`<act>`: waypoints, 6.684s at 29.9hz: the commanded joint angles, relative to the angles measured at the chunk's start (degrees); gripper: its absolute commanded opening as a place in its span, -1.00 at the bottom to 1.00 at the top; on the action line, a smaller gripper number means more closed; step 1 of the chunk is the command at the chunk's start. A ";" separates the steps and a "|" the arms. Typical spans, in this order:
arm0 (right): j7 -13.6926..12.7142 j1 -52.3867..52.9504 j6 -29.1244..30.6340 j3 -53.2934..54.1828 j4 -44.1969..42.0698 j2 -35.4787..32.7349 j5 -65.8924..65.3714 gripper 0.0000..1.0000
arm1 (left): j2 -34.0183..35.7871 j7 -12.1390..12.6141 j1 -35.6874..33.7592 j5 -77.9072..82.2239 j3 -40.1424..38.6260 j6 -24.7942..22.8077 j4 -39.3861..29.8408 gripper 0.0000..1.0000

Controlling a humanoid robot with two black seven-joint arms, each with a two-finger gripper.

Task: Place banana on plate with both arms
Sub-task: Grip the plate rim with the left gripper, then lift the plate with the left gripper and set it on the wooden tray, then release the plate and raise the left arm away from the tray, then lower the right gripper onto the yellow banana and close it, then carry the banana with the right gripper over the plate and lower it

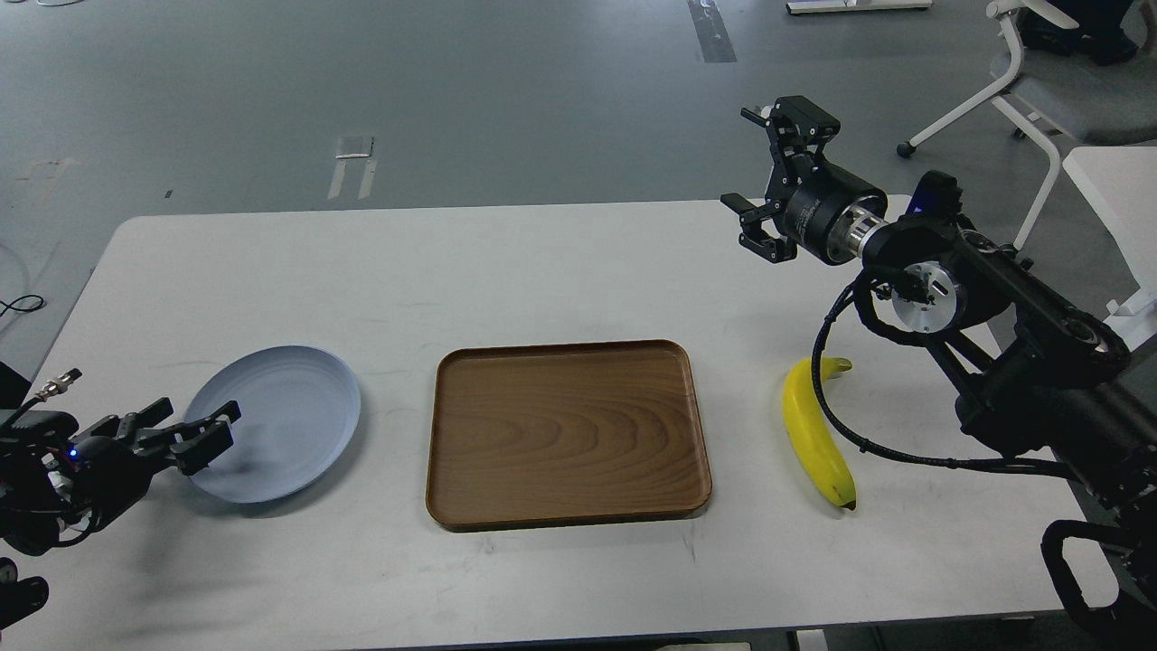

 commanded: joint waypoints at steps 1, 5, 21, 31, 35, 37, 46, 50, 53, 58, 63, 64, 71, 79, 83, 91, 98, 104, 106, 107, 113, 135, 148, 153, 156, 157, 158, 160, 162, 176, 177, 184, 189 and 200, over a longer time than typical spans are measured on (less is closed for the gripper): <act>0.00 0.00 0.00 0.00 0.00 0.01 0.00 1.00 | -0.08 -0.61 0.76 0.01 0.03 0.00 0.56 0.43; 0.00 -0.17 0.00 0.09 0.00 0.01 0.00 1.00 | -0.34 -1.06 1.29 0.01 0.03 -0.09 1.35 -0.37; 0.18 -1.32 0.00 0.70 0.00 0.19 0.00 1.00 | -2.98 -4.01 1.11 -5.70 -0.06 -0.26 4.43 -1.00; 0.18 -1.23 0.00 1.40 0.00 0.19 0.00 1.00 | -2.37 -4.01 0.06 -5.79 -0.76 -0.62 2.94 -1.00; 0.18 -1.23 0.00 2.02 0.00 -0.07 0.00 1.00 | -2.02 -4.01 -2.39 -5.97 -0.76 -0.62 0.40 -1.00; 0.18 -1.23 0.00 2.02 0.00 -0.16 0.00 1.00 | -1.66 -4.01 -3.63 -5.80 -0.58 -0.62 -1.89 -1.00; 0.18 -1.23 0.00 2.37 0.09 -0.25 0.00 1.00 | -0.17 -4.01 -11.27 -2.11 0.03 -1.14 -15.43 -1.00; 0.18 -1.32 0.00 2.46 0.09 -0.34 0.00 1.00 | -1.74 -4.01 -16.98 -0.26 0.03 -7.19 -17.63 -1.00; 0.18 -1.58 0.00 2.46 0.09 -0.34 0.00 1.00 | -6.12 -4.01 -18.57 0.00 0.20 -9.05 -17.02 -1.00; 0.18 -1.67 0.00 2.63 0.09 -0.25 0.00 1.00 | -12.81 -4.01 -20.42 -0.08 0.91 -13.79 -13.77 -1.00; 0.18 -1.76 0.00 3.34 0.09 -0.51 0.00 1.00 | -20.64 -4.01 -20.42 -0.08 2.31 -14.50 -7.80 -1.00; 0.18 -1.76 0.00 3.34 0.00 -0.60 0.00 1.00 | -21.17 -4.01 -20.51 -0.08 2.75 -14.50 -6.92 -1.00; 0.18 -2.46 0.00 4.04 0.00 -0.51 0.00 1.00 | -25.13 -4.01 -19.45 -0.08 4.78 -14.33 -3.22 -1.00; 0.18 -2.55 0.00 4.04 0.00 -0.51 0.00 1.00 | -26.53 -4.01 -18.75 -0.17 4.78 -14.15 -2.96 -1.00; 0.18 -2.46 0.00 4.04 0.00 -0.51 0.00 1.00 | -28.20 -4.01 -17.87 -0.17 4.78 -14.06 0.38 -1.00; 0.18 -2.55 0.00 4.04 0.00 -0.51 0.00 1.00 | -29.35 -4.01 -17.26 -0.08 4.86 -14.06 1.88 -1.00; 0.18 -2.55 0.00 4.04 0.00 -0.51 0.00 1.00 | -29.17 -4.01 -17.17 -0.35 4.78 -14.24 1.53 0.15; 0.18 -2.55 0.00 4.04 0.00 -0.51 0.00 1.00 | -29.35 -4.01 -17.43 -1.31 4.69 -14.24 1.61 0.51; 0.18 -2.55 0.00 4.04 0.00 -0.51 0.00 1.00 | -29.35 -4.01 -17.43 -1.49 4.16 -14.15 1.88 0.68; 0.18 -2.46 0.00 3.95 0.00 -0.51 0.00 1.00 | -29.17 -4.01 -17.52 -2.01 3.64 -13.98 1.88 0.91; 0.35 -2.37 0.26 2.82 1.05 -3.05 -6.82 1.00 | -28.12 -4.01 -20.50 -17.09 1.01 -13.80 1.88 0.96; 1.32 -3.86 0.88 -28.74 18.55 -27.67 -54.75 1.00 | -22.32 15.82 -31.23 -64.77 -19.74 -40.96 1.97 0.97; -1.75 -11.60 0.09 -29.62 19.16 -22.22 -56.42 0.44 | -21.53 15.20 -29.30 -64.51 -19.57 -40.43 2.85 0.97; -5.70 -12.22 0.00 -30.32 19.34 -21.52 -56.42 -0.77 | -20.65 15.20 -28.69 -64.42 -19.48 -40.43 2.85 0.97; -6.68 -12.22 -0.70 -30.15 19.34 -21.43 -56.42 -1.00 | -20.56 15.20 -28.42 -64.24 -19.04 -40.43 2.85 0.97; -6.68 -12.22 -1.31 -30.06 19.34 -21.43 -56.25 -1.00 | -20.65 15.20 -28.25 -64.16 -18.95 -40.34 2.93 0.97; -6.59 -12.13 -2.45 -29.97 19.43 -21.43 -56.07 -1.00 | -20.65 15.20 -27.81 -64.07 -18.87 -40.43 2.93 0.97; -6.50 -11.95 -3.69 -29.89 19.78 -21.34 -56.07 -1.00 | -20.65 15.20 -27.19 -63.98 -18.87 -40.34 2.93 0.97; -6.24 -11.86 -4.83 -29.71 20.13 -21.08 -55.90 -1.00 | -20.82 15.20 -27.01 -63.98 -18.78 -40.34 2.93 0.97; 0.53 0.24 -1.69 -32.07 26.99 -11.78 -55.63 -1.00 | -20.56 15.20 -26.31 -63.80 -18.60 -40.43 2.93 0.97; 0.53 1.66 -0.28 -32.60 26.90 -11.15 -55.72 -1.00 | -20.56 15.20 -26.31 -63.80 -18.60 -40.43 2.93 0.97; 0.62 9.05 13.86 -38.05 26.72 -7.90 -55.81 -1.00 | -20.56 15.20 -25.70 -63.80 -18.51 -40.34 2.93 0.97; 0.62 8.97 16.17 -39.81 26.20 -7.81 -56.33 -1.00 | -20.47 15.20 -24.99 -63.80 -18.60 -40.34 2.93 0.97; 0.53 8.70 13.18 -40.08 20.22 -4.29 -56.60 -1.00 | -19.77 15.11 -24.73 -63.80 -18.60 -40.34 2.93 0.97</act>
